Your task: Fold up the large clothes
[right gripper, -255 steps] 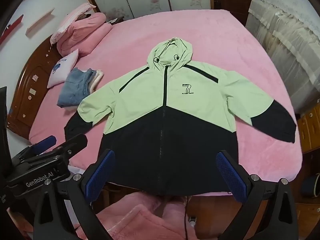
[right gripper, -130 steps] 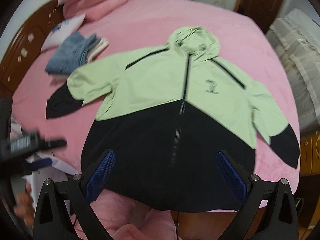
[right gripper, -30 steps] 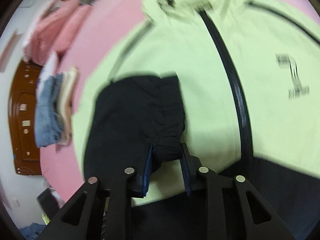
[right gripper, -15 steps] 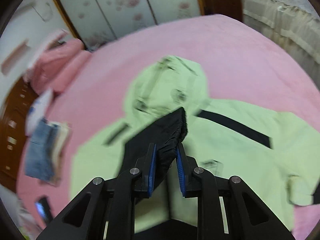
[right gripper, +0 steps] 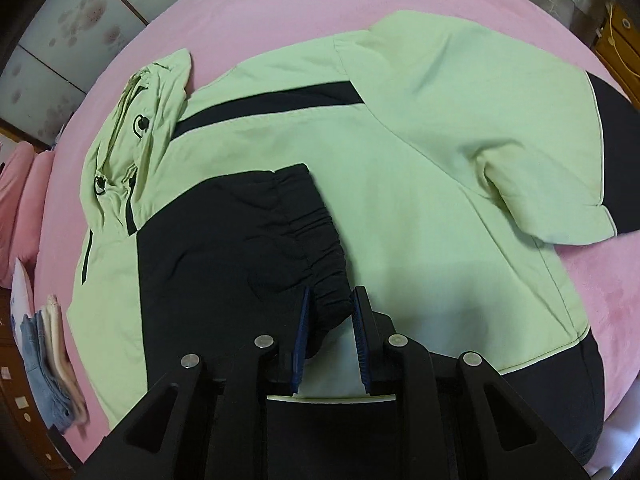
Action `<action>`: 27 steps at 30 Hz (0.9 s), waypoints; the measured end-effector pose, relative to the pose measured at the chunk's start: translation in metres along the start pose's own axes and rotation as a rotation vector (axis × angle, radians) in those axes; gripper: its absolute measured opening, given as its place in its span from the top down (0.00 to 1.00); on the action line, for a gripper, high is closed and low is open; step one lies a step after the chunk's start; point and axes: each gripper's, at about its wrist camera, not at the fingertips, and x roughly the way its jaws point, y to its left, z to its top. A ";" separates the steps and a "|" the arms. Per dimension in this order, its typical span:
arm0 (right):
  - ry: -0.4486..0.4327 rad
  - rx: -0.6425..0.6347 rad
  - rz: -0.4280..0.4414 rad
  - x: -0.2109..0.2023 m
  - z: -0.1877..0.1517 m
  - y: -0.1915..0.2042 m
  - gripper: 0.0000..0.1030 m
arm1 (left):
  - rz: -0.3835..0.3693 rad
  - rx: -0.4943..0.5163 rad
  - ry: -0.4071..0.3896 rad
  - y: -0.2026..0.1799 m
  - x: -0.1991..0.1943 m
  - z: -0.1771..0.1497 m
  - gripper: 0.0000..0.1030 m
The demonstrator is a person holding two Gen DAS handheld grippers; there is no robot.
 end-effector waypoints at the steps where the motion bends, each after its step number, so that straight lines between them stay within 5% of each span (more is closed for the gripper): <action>1: -0.001 -0.012 -0.017 0.005 -0.002 0.003 0.77 | 0.013 0.013 -0.009 -0.004 0.000 0.001 0.20; 10: -0.059 -0.147 -0.072 0.004 0.011 0.028 0.71 | -0.032 0.165 -0.086 -0.042 -0.005 0.012 0.65; 12: -0.053 -0.153 -0.057 0.002 0.014 0.030 0.71 | -0.069 0.140 -0.094 -0.042 -0.006 0.013 0.85; 19: -0.037 -0.208 -0.011 0.004 0.010 0.041 0.73 | -0.130 -0.055 -0.097 -0.006 -0.007 0.013 0.89; 20: -0.042 -0.216 -0.023 0.005 0.009 0.042 0.81 | -0.135 -0.064 -0.089 -0.004 -0.005 0.013 0.89; 23: -0.103 -0.226 -0.141 0.005 0.010 0.042 0.95 | -0.105 -0.012 -0.078 -0.007 -0.004 0.011 0.88; 25: -0.161 -0.184 -0.250 0.002 0.014 0.032 0.96 | -0.082 0.016 -0.051 -0.008 -0.006 0.009 0.88; 27: -0.156 -0.114 -0.271 0.003 0.019 0.018 0.96 | -0.060 0.040 -0.027 -0.011 -0.012 0.007 0.87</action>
